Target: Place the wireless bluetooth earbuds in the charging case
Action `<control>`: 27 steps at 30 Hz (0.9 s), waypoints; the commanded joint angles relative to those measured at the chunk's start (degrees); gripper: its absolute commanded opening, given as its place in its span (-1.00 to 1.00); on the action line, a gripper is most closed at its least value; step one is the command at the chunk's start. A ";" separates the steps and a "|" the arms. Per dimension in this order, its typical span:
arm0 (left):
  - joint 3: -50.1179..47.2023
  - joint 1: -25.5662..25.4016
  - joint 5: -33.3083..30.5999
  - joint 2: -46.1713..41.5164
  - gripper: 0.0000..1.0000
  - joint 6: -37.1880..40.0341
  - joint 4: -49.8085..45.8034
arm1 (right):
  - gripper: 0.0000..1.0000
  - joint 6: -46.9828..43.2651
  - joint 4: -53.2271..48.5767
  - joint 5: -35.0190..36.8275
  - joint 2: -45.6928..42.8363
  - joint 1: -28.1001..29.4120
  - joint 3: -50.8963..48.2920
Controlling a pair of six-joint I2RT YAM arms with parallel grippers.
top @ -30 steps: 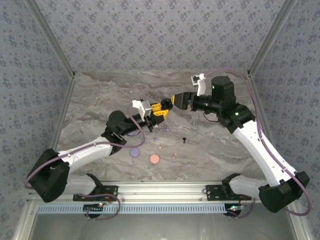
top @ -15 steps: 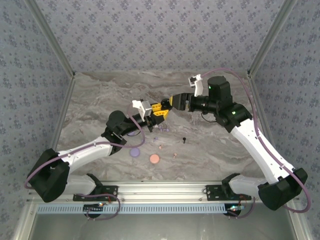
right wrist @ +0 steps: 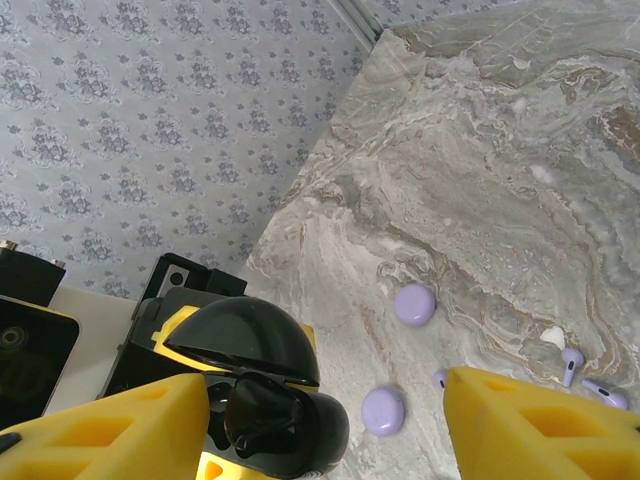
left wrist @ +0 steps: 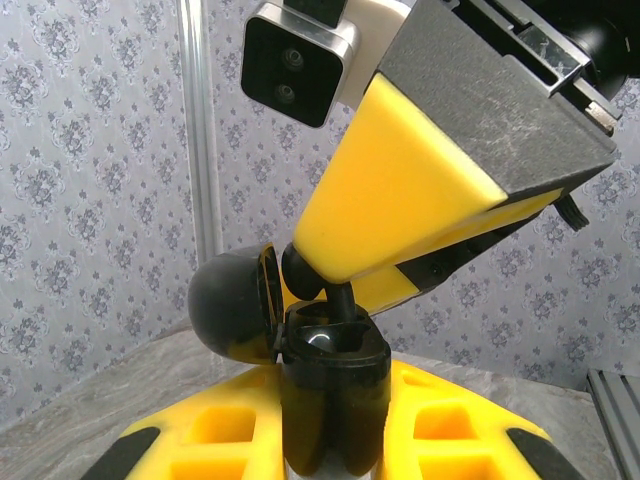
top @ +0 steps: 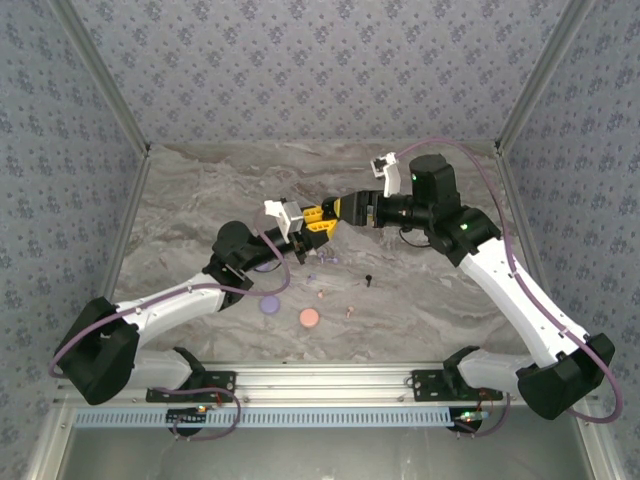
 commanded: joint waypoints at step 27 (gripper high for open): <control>2.14 -0.09 0.87 -0.46 -1.00 -0.58 3.20 | 0.25 1.84 -0.02 2.33 -1.03 -3.90 -0.48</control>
